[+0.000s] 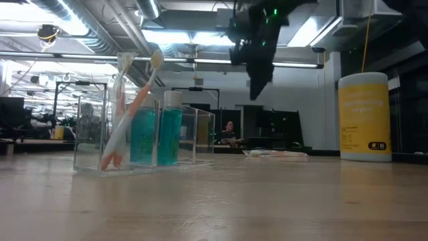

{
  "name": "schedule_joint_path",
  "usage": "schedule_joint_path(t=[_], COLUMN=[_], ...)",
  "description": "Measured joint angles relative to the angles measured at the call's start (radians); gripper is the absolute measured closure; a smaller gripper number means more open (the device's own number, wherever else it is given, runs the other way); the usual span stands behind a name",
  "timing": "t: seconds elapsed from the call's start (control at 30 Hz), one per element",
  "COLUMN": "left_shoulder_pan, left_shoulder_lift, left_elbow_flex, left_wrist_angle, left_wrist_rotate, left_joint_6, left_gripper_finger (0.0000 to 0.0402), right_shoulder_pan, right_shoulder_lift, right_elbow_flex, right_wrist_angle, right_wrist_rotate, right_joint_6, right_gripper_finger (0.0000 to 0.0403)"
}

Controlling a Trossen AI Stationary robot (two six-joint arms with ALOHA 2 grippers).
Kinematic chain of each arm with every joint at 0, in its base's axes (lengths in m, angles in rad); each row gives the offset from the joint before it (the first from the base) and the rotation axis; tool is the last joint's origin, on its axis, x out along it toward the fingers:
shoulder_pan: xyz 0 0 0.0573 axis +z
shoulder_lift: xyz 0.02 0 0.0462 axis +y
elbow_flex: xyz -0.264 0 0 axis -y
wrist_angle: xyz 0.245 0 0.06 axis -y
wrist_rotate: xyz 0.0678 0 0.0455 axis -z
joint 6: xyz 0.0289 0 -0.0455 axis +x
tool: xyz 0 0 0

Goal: Pick & Place toothbrushing station
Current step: Put the orange toothbrush into the transparent organizer

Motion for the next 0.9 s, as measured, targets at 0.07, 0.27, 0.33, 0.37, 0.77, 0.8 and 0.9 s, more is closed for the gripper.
schedule_joint_path(t=[0.07,0.27,0.33,0.37,0.77,0.8,0.9], left_shoulder_pan=[0.0,0.0,0.0,0.0,-0.008,-0.008,-0.009], left_shoulder_lift=[0.001,0.001,0.004,0.004,0.005,0.005,0.005], left_elbow_flex=[0.0,0.0,0.0,0.0,0.0,0.0,0.0], left_wrist_angle=[0.003,0.016,0.027,0.029,0.05,0.052,0.053], left_wrist_rotate=[-0.024,-0.031,-0.03,-0.03,-0.009,-0.007,0.017], left_joint_6=[-0.016,-0.081,-0.082,-0.08,-0.082,-0.083,-0.106], left_gripper_finger=[0.0197,0.0197,0.0197,0.0197,0.0197,0.0197,0.0197], right_shoulder_pan=[-0.066,-0.196,-0.217,-0.229,-0.252,-0.252,-0.25], right_shoulder_lift=[0.029,0.08,0.092,0.098,0.203,0.213,0.232], right_elbow_flex=[0.0,-0.001,-0.001,-0.001,-0.001,-0.001,-0.001], right_wrist_angle=[0.023,0.026,0.017,0.014,0.011,0.018,0.055], right_wrist_rotate=[-0.054,-0.218,-0.217,-0.216,-0.254,-0.266,-0.277], right_joint_6=[0.151,0.458,0.579,0.62,0.807,0.822,0.812], right_gripper_finger=[0.036,0.036,0.036,0.036,0.036,0.036,0.036])
